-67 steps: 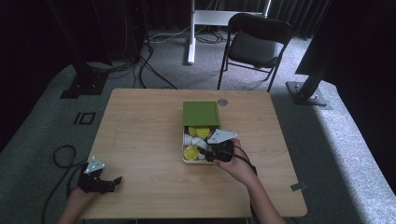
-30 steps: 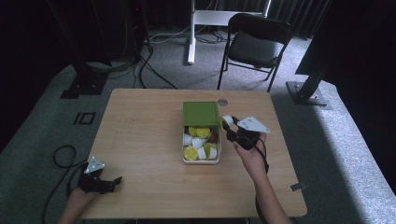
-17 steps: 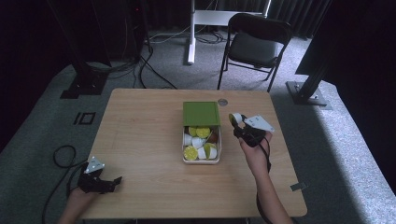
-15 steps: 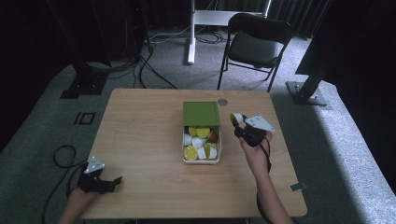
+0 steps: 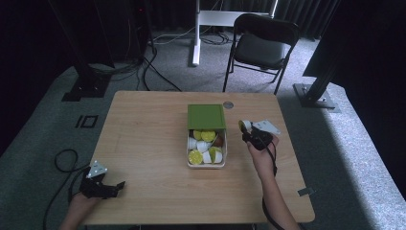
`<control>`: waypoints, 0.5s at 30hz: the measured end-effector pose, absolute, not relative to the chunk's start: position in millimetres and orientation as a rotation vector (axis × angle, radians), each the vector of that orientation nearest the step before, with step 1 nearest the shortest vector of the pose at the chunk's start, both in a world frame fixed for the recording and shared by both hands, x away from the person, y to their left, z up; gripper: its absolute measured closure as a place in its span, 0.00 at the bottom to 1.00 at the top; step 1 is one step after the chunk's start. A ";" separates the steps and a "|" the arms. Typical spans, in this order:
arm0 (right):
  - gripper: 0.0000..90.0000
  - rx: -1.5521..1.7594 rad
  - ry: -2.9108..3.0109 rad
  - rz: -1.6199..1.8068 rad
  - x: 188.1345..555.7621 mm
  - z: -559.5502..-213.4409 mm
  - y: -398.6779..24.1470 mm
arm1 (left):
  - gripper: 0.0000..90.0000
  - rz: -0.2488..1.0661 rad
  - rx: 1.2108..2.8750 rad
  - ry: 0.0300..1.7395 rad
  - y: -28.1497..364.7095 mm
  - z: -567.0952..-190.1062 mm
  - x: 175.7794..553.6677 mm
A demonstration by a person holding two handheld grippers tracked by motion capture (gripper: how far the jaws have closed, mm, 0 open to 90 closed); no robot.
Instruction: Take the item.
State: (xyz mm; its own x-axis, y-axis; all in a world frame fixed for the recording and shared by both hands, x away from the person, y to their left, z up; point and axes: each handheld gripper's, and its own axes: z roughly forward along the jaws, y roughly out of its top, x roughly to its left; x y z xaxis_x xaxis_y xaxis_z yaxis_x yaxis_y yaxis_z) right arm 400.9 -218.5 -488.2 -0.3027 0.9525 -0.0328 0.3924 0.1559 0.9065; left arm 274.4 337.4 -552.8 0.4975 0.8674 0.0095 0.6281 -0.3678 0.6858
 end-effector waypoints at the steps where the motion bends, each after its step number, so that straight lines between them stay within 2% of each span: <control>1: 0.64 1.294 1.799 1.113 402.5 -491.1 -218.8 | 0.01 0.496 2.119 1.222 337.4 -552.8 274.4; 15: 0.64 1.384 1.830 1.063 416.6 -523.2 -224.6 | 0.01 0.495 2.119 1.222 337.5 -552.7 274.4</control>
